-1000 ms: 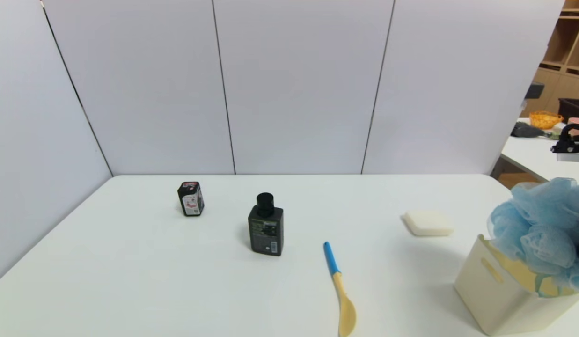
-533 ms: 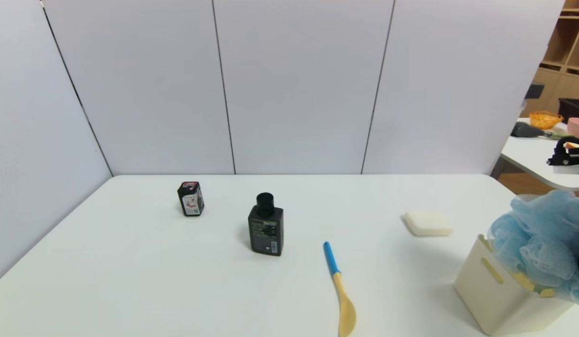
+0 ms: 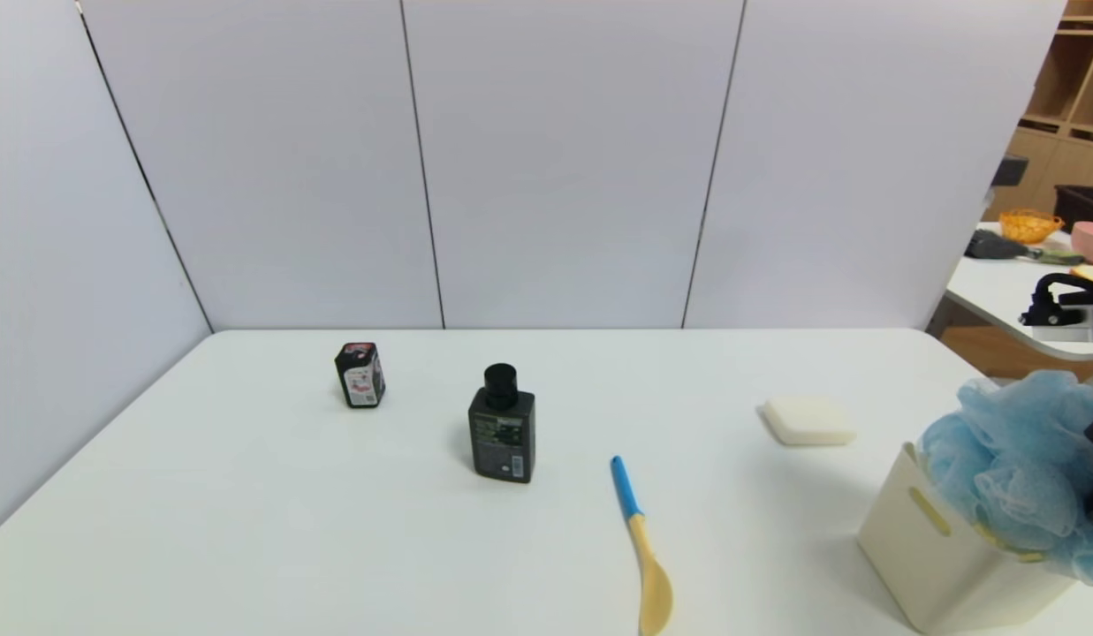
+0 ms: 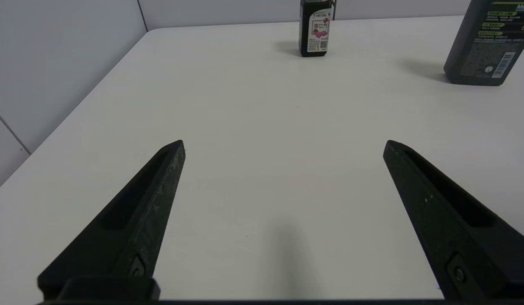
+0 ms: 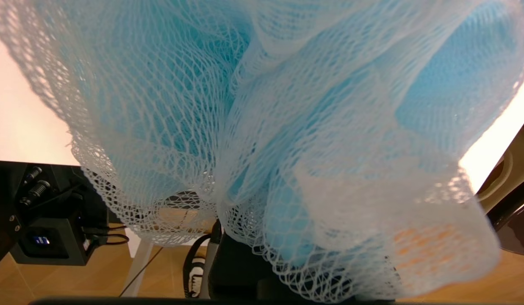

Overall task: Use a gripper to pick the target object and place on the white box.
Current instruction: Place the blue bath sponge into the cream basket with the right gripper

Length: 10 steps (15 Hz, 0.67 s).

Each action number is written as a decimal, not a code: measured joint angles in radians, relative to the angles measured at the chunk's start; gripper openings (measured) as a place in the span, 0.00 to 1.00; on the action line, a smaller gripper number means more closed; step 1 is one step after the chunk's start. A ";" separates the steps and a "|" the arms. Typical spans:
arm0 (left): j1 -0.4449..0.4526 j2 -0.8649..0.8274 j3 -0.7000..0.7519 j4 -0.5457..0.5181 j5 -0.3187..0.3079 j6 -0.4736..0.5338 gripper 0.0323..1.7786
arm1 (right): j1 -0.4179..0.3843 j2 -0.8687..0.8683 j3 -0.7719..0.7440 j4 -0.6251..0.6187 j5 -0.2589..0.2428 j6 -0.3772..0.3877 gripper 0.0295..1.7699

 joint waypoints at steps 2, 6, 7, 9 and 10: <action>0.000 0.000 0.000 0.000 0.000 0.000 0.95 | 0.002 0.006 0.010 -0.003 0.000 0.000 0.13; 0.000 0.000 0.000 0.000 0.000 0.000 0.95 | 0.005 0.013 0.026 -0.016 -0.001 -0.002 0.13; 0.000 0.000 0.000 0.000 0.000 0.000 0.95 | 0.008 0.013 0.026 -0.023 -0.001 -0.003 0.21; 0.000 0.000 0.000 0.000 0.000 0.000 0.95 | 0.011 0.014 0.027 -0.044 0.000 -0.003 0.38; 0.000 0.000 0.000 0.000 0.000 0.000 0.95 | 0.013 0.015 0.028 -0.047 0.000 -0.003 0.46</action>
